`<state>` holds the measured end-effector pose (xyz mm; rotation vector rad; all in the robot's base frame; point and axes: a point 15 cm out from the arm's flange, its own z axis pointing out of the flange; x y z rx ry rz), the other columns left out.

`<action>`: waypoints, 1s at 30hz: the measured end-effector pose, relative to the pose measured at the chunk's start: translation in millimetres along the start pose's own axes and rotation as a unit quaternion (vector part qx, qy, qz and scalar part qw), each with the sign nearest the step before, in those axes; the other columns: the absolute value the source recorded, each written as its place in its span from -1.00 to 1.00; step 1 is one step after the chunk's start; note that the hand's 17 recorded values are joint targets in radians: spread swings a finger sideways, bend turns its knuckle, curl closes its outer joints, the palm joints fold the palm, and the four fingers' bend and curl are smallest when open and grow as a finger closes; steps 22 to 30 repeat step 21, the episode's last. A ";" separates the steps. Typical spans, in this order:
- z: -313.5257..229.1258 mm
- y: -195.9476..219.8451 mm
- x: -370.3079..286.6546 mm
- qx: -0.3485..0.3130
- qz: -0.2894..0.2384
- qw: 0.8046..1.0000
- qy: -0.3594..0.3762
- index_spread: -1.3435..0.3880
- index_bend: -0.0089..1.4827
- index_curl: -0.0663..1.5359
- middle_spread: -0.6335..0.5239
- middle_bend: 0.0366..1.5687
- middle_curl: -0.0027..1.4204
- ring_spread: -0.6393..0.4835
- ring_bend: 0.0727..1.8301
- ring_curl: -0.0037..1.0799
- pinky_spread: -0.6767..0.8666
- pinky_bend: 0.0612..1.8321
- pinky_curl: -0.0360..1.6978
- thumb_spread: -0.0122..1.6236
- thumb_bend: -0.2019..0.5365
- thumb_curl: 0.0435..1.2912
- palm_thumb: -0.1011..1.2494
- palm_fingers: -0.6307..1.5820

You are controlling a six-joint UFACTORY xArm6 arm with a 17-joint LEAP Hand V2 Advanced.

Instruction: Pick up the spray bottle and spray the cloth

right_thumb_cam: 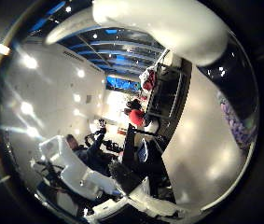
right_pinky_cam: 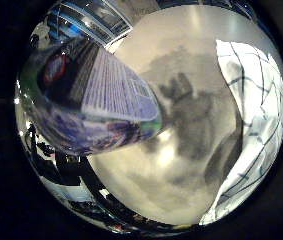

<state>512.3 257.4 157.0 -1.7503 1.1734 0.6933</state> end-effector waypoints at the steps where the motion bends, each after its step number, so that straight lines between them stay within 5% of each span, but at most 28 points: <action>1: -8.5 -1.2 3.6 0.004 0.002 1.000 0.002 0.13 -0.80 -0.56 0.18 -0.80 -0.54 0.35 -0.67 -0.47 0.46 -0.61 -0.38 0.12 -0.54 -0.58 -0.34 -0.45; 11: -117.0 0.3 58.7 0.036 0.009 0.997 0.061 0.14 -0.78 -0.58 0.18 -0.79 -0.55 0.31 -0.69 -0.50 0.45 -0.58 -0.48 0.12 -0.54 -0.60 -0.35 -0.40; 30: -137.7 9.9 60.1 0.040 0.014 0.997 0.059 0.15 -0.77 -0.57 0.16 -0.81 -0.56 0.28 -0.70 -0.50 0.45 -0.56 -0.53 0.13 -0.53 -0.60 -0.33 -0.38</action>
